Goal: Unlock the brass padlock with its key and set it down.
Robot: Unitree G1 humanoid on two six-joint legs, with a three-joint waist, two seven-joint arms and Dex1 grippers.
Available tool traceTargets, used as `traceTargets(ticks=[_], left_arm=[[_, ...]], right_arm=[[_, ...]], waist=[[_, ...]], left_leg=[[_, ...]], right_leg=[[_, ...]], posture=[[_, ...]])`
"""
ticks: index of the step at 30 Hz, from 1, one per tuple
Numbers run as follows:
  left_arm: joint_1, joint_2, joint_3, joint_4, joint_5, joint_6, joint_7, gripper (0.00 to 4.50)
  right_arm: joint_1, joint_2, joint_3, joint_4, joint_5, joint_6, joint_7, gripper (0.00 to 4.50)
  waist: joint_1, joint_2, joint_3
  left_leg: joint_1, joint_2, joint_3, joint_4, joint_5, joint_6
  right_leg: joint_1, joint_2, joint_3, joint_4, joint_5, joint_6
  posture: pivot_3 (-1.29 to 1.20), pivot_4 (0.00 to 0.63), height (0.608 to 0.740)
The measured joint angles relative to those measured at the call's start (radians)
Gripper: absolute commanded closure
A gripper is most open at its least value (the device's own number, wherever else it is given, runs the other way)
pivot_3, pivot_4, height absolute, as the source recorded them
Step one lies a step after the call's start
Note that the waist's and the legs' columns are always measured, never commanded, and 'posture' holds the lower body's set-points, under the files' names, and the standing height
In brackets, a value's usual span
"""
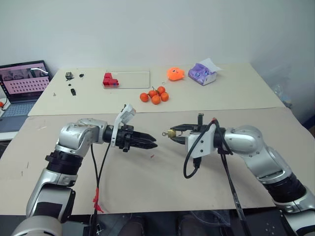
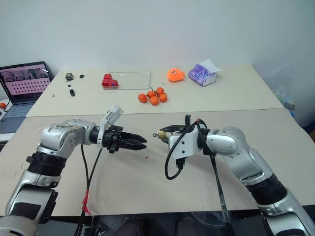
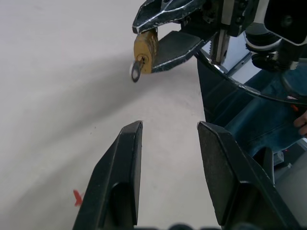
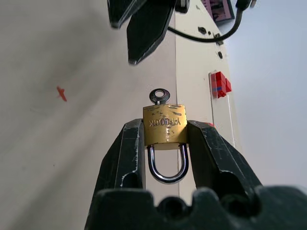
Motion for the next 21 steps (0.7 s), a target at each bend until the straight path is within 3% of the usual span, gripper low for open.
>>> traceTargets(ticks=[21], left_arm=[[-0.073, 0.001, 0.007, -0.03, -0.047, -0.02, 0.007, 2.58]], right_arm=[[0.038, 0.02, -0.023, -0.072, 0.0, 0.079, 0.017, 3.59]], waist=[[-0.002, 0.0, 0.0]], left_leg=[[0.0, 0.0, 0.001, 0.0, 0.0, 0.0]], right_leg=[[0.0, 0.0, 0.0, 0.0, 0.0, 0.0]], posture=[[0.0, 0.15, 0.74]])
